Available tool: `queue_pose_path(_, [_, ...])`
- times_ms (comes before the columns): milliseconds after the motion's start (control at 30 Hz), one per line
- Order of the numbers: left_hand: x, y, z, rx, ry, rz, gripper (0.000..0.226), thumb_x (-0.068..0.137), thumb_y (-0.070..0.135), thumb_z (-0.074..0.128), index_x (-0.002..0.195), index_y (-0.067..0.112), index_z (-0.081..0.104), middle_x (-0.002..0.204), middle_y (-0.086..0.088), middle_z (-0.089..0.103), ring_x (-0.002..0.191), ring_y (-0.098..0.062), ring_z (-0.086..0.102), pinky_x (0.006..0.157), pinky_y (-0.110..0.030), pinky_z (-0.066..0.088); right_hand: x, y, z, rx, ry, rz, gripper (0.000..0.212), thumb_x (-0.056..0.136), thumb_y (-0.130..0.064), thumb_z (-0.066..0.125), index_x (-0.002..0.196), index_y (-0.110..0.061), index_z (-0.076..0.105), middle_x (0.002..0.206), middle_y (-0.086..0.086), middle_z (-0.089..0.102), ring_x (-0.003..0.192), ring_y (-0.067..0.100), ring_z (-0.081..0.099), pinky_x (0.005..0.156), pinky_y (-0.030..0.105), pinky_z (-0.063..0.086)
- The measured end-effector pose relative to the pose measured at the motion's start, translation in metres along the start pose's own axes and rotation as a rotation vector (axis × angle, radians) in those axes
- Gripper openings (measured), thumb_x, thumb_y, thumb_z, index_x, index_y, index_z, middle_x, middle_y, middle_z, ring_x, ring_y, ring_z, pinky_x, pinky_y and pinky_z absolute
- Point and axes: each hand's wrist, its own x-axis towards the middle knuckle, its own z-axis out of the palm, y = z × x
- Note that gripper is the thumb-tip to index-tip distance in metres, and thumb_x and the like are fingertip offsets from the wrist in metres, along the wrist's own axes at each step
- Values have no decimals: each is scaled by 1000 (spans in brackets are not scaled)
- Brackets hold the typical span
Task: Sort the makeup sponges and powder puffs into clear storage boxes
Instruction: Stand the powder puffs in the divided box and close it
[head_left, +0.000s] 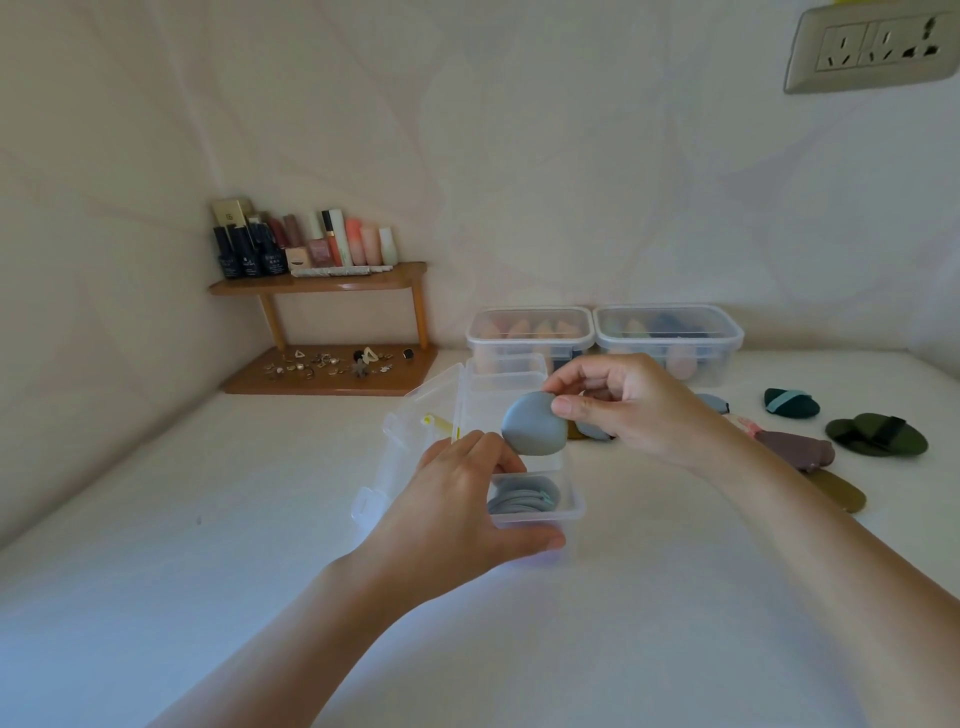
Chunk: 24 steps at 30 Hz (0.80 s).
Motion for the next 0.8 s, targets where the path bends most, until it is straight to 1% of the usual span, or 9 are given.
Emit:
queue_pose_path(67, [0,0,1,-6,1,5,53,61,66,69,99,37,47,104,21,50,100,-4,41,79,-18,38,-1,0,0,-8,5,-7,16,88,-10,65,87,-27,67,86,1,69,70,-3,59,64,9,43])
queue_pose_path(133, [0,-1,1,-9,10,25,51,61,66,69,97,38,45,103,21,48,99,-4,42,80,-19,40,-1,1,1,-58,28,-9,15,88,-14,66,87,-29,68,89,3,70,75,10,62,72,23,48])
queue_pose_path(200, [0,-2,1,-14,15,50,51,61,66,69,98,41,45,105,21,44,100,-4,43,81,-19,42,-2,1,5,-139,37,-6,11,88,-16,66,88,-27,69,85,-2,70,68,16,58,67,31,45])
queue_pose_path(300, [0,-1,0,-35,32,72,54,60,66,70,103,42,48,111,20,36,103,-3,43,85,-20,44,-4,-4,10,-262,7,-30,8,88,-19,67,89,-25,71,67,-13,66,54,1,47,59,18,38])
queue_pose_path(367, [-1,-2,1,-27,53,88,57,59,66,71,106,41,51,112,21,31,105,-3,41,84,-17,43,-6,-10,13,-366,20,-63,7,86,-19,69,88,-25,72,50,-26,55,47,1,44,49,10,31])
queue_pose_path(467, [-2,-3,3,11,86,121,58,58,68,69,107,41,53,110,23,23,110,-2,35,85,-14,38,-9,-18,20,-463,25,-78,6,84,-23,72,89,-26,72,49,-41,48,52,-2,48,50,6,35])
queue_pose_path(600, [-1,-2,2,29,92,122,55,59,68,69,105,41,54,113,23,22,114,0,30,89,-15,35,-9,-17,25,-484,-68,-50,7,83,-23,72,88,-24,77,66,-26,65,59,-9,55,55,6,38])
queue_pose_path(700, [-1,-2,2,35,78,99,55,59,67,71,102,37,54,113,21,42,106,-3,41,85,-17,39,-7,-14,23,-504,-145,-31,12,85,-22,69,92,-25,78,83,-14,75,75,-7,64,63,9,45])
queue_pose_path(800, [-1,-2,2,49,36,45,59,58,69,70,104,36,53,105,19,55,101,-4,43,81,-20,42,-8,-15,21,-519,-185,-12,13,88,-22,66,92,-24,78,83,-13,75,78,-4,66,65,12,47])
